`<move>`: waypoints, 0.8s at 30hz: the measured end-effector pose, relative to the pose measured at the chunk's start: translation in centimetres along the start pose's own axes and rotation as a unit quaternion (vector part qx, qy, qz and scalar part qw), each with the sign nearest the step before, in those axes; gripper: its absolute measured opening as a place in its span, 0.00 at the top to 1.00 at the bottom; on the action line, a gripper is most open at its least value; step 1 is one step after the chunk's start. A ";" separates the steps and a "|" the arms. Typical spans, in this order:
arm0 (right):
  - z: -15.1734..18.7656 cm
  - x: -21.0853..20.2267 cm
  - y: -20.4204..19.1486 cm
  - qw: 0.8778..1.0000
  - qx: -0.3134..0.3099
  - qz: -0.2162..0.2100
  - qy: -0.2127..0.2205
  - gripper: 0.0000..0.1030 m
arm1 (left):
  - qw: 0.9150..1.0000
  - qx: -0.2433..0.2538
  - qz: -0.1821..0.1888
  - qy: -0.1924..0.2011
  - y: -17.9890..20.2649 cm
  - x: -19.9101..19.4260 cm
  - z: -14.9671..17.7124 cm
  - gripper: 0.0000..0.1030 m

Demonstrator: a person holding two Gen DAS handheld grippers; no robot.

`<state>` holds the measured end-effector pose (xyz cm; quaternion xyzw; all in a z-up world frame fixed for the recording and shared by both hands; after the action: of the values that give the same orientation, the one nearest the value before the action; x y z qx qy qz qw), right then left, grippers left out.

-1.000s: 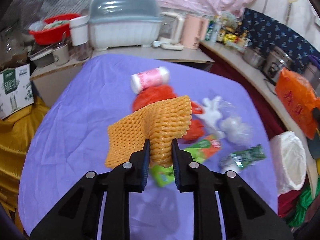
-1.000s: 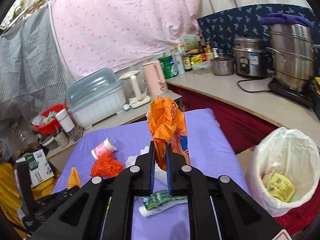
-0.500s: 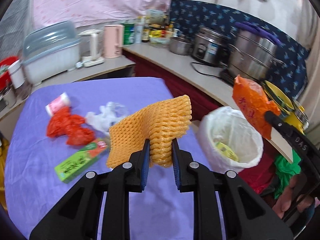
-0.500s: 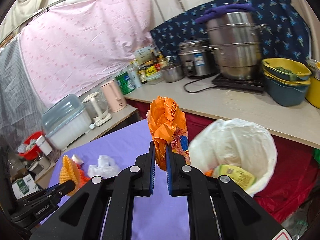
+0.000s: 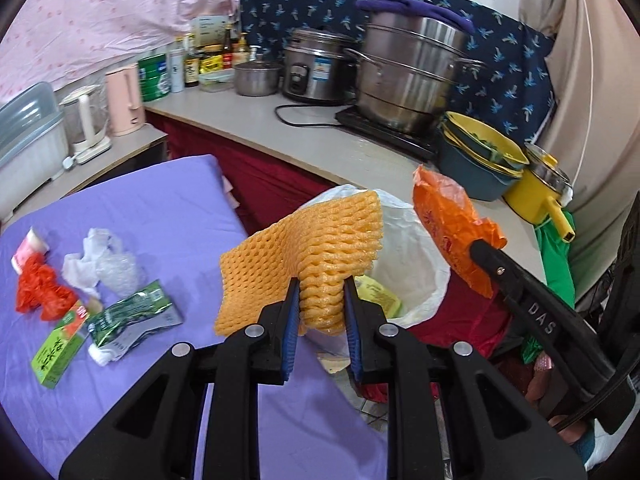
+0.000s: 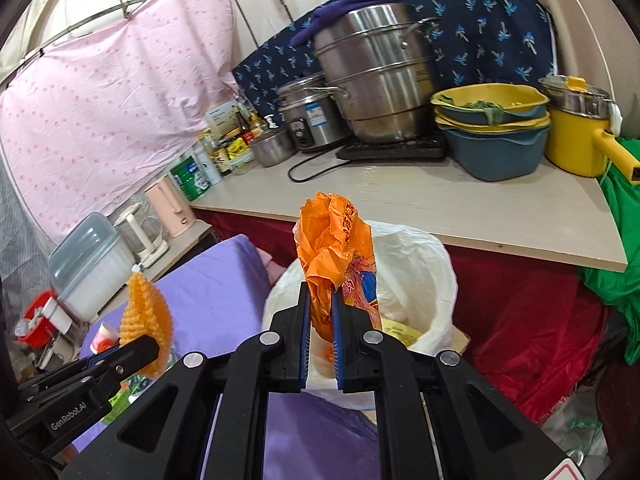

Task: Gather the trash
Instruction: 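Carry the foam net and orange bag over the trash bin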

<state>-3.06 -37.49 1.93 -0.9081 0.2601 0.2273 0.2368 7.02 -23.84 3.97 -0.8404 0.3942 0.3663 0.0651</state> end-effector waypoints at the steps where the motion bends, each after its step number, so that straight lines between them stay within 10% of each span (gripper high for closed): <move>1: 0.0 0.2 0.5 1.000 0.002 0.003 -0.002 0.91 | 1.000 0.005 0.006 -0.002 0.7 0.5 -0.1 0.80; 24: 0.6 5.5 6.2 0.998 0.045 0.024 -0.042 0.91 | 0.998 0.023 0.021 -0.050 3.9 8.6 -0.6 0.79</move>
<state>-2.64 -43.86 -3.38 -0.8796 0.2819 0.2592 0.2822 8.22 -31.98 -0.68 -0.8109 0.4161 0.4002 0.0961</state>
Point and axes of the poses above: each gripper's, at about its wrist camera, not at the fingertips, and x roughly the way its jaws point, y to its right, z to its underside, the point moved 2 cm from there along x, roughly the way its jaws point, and after that the axes turned 2 degrees about z, right-handed, at the moved point
